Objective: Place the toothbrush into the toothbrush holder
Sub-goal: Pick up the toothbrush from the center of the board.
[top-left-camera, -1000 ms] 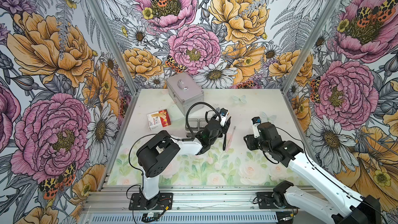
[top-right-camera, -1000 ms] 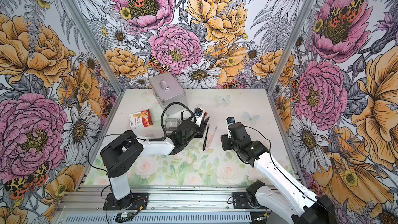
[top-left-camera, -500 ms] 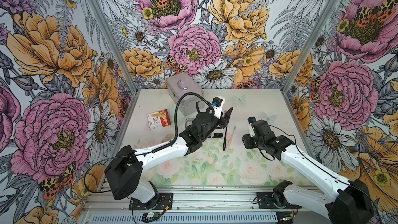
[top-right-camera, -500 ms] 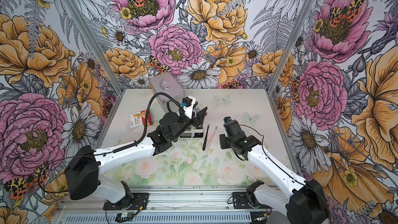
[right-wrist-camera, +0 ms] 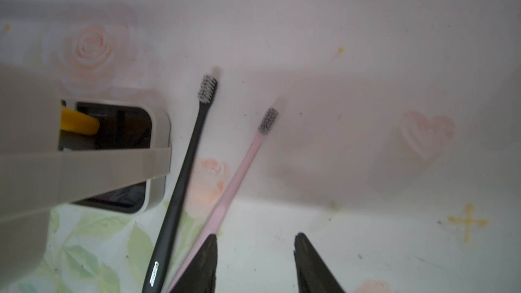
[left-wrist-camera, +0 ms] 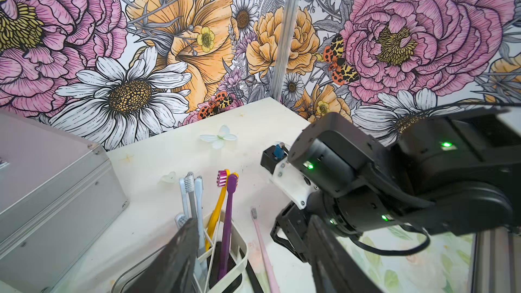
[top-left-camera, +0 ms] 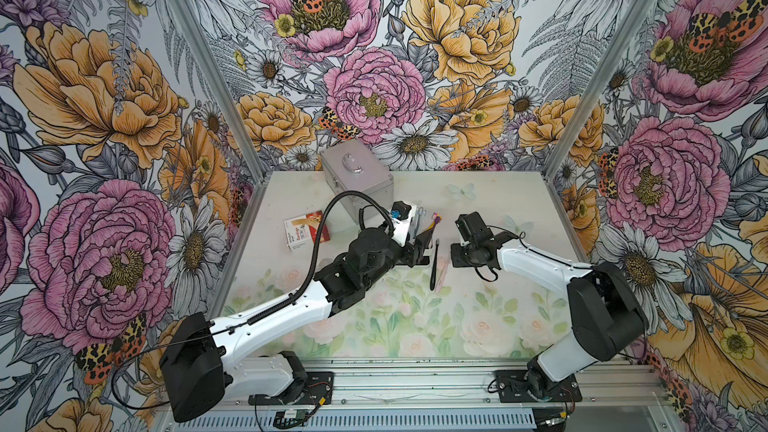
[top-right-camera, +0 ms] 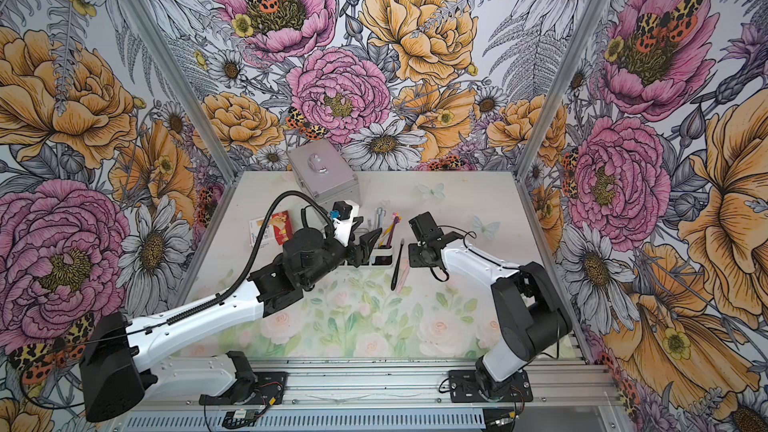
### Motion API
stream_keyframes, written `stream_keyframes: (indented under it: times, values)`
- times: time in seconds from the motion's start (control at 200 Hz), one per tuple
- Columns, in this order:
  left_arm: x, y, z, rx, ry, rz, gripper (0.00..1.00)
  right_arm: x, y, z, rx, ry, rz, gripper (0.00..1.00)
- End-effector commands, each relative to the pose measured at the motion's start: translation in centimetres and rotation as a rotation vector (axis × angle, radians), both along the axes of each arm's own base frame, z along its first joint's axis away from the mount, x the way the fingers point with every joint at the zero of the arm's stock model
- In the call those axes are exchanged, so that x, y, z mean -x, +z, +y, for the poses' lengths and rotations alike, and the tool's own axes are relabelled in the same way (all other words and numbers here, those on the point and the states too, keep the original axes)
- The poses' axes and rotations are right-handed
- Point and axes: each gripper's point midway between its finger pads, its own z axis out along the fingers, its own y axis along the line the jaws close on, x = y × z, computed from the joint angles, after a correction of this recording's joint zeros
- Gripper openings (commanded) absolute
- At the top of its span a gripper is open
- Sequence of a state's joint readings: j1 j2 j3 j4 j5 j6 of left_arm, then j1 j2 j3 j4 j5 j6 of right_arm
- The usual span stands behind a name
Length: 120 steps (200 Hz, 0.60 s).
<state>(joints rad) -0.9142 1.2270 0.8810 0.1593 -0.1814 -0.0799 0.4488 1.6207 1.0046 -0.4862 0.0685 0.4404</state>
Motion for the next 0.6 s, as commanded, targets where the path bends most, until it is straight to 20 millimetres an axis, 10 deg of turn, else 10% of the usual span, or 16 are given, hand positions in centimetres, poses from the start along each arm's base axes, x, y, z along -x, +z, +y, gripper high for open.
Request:
stream_keyframes:
  times: [0.0,0.595]
  values:
    - [1.3,-0.7,-0.3,-0.011,-0.066,0.027,0.64,-3.0,0.8,0.2,-0.001,-0.045,-0.062,0.46]
    - [2.6,-0.3,-0.9,0.020,-0.118,0.036,0.66,-6.3,-3.1,-0.7,-0.008,-0.144,-0.028,0.40]
